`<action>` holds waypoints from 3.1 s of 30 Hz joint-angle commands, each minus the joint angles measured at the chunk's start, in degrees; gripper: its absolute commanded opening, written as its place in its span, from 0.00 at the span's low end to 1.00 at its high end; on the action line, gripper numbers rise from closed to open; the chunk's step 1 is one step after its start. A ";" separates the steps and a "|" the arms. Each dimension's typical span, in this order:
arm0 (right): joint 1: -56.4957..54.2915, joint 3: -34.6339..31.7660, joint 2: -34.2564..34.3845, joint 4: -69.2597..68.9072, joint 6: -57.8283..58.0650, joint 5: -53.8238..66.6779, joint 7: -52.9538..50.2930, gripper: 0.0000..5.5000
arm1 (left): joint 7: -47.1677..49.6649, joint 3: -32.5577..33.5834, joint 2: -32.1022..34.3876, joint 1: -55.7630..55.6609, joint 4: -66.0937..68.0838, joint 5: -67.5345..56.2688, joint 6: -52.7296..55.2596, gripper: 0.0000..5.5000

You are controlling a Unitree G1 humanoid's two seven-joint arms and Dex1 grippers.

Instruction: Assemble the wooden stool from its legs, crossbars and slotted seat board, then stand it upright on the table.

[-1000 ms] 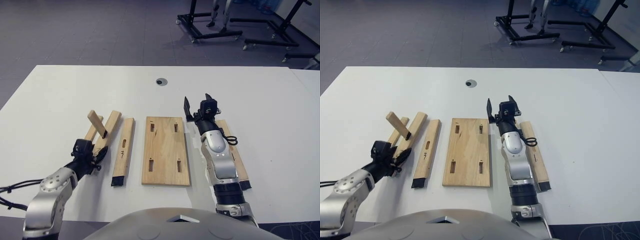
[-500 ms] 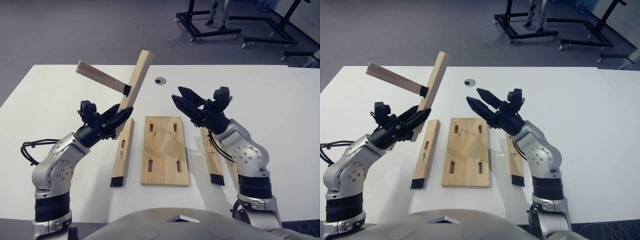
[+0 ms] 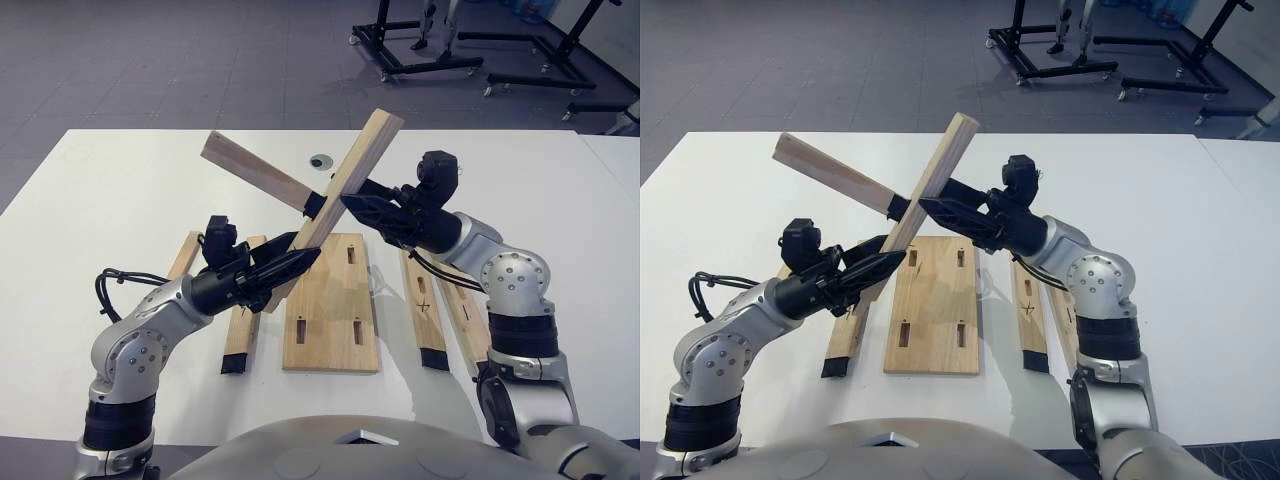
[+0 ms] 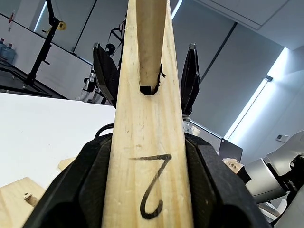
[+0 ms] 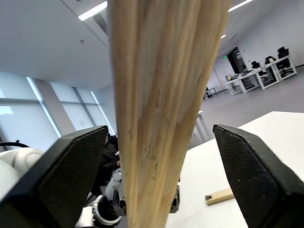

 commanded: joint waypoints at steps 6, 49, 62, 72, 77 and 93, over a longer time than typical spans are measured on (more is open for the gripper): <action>-1.44 -2.45 0.11 0.41 6.21 6.92 -3.34 0.74 | 1.84 -2.83 -1.37 1.42 -1.46 0.33 -2.01 0.37; -11.79 2.62 -4.45 29.89 -45.99 -33.72 26.38 0.37 | 1.28 -2.92 6.47 5.45 4.84 5.97 -2.65 0.71; -10.20 0.85 -5.21 30.03 -44.02 -32.42 31.68 0.37 | 2.47 -1.69 4.80 6.92 5.93 7.72 -4.80 0.71; -6.16 2.05 -4.98 28.74 -44.96 -32.76 32.10 0.37 | 1.66 -0.56 6.05 5.88 6.65 7.63 -3.69 0.71; -9.03 1.36 -6.64 29.91 -45.87 -33.24 32.24 0.37 | 1.50 -1.03 5.93 5.70 6.83 7.89 -3.74 0.71; -5.65 3.70 -6.34 31.13 -47.23 -35.63 33.68 0.37 | 1.61 -1.71 5.31 6.05 7.92 8.89 -4.71 0.71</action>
